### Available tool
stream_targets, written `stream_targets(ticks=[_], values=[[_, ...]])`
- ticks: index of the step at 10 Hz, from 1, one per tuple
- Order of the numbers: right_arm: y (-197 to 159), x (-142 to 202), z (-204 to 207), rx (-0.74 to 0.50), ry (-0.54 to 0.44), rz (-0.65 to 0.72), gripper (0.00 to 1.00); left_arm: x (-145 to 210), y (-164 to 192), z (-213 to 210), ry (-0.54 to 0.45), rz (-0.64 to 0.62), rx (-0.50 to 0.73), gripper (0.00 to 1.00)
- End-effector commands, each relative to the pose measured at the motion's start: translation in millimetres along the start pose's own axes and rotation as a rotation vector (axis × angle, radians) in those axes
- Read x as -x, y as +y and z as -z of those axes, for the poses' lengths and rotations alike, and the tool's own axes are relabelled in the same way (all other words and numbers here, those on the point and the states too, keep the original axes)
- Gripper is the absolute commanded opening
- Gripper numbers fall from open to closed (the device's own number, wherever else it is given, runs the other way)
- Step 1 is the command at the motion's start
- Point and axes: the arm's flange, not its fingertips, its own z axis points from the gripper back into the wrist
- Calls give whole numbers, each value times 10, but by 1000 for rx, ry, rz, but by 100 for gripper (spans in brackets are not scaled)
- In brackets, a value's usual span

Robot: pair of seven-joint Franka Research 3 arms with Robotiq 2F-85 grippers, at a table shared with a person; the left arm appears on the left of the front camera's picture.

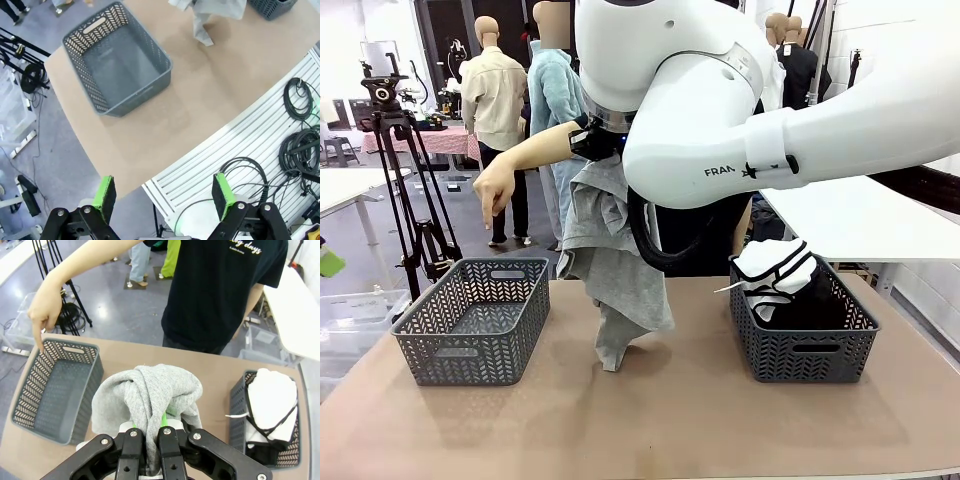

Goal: Sort the tops and bottoms.
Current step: Sort the clothes according to human instructions.

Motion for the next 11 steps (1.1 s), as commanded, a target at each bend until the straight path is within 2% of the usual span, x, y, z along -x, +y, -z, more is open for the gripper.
stream_targets(ticks=[1,2,4,6,7,11], values=[[-10,-22,-10,-13,5,-6,0,4,53,191,-31,-21,7,100],[0,0,0,0,0,0,0,0,0,0,0,0,0,100],[532,-481,59,-260,-111,-2,0,0,0,0,0,0,0,100],[941,-954,64,-381,-263,-21,0,0,0,0,0,0,0,100],[1135,-1133,61,-449,-305,-5,0,0,0,0,0,0,0,100],[1899,-1594,250,-723,-470,69,0,0,0,0,0,0,0,100]])
